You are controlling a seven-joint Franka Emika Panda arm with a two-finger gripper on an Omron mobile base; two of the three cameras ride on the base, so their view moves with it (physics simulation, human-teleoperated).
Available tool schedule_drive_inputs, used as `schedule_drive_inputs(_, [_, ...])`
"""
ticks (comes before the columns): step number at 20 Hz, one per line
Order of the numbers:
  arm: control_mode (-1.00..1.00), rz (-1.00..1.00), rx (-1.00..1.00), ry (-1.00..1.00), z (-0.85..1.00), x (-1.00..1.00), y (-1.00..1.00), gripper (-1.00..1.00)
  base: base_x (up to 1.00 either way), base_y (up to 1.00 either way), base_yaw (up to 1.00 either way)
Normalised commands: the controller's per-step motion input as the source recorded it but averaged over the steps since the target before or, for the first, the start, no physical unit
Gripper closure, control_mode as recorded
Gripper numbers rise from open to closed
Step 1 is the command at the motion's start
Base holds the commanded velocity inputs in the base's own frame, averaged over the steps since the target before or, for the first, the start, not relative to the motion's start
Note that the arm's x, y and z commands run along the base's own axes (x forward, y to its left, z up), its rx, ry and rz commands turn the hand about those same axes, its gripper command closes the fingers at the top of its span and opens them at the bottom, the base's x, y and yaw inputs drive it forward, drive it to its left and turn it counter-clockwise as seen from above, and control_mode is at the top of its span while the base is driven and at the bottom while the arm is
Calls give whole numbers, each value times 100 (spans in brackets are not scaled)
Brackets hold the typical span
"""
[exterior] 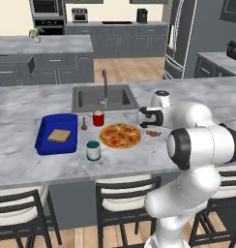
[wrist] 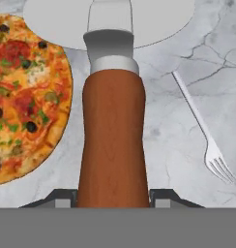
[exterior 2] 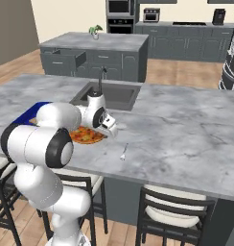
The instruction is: Take the pizza cutter from the drawer on the right and place it on the dining counter for cutting.
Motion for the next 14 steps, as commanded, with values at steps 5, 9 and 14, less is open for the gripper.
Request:
schedule_drive_inputs(5, [-100,-19,-9,0,-39,9,0,100,0,0,0])
schedule_drive_inputs(9, [-100,-8,-4,0,-56,17,0,100,0,0,0])
schedule_drive_inputs(14, [-100,-1,0,0,-37,29,0,100,0,0,0])
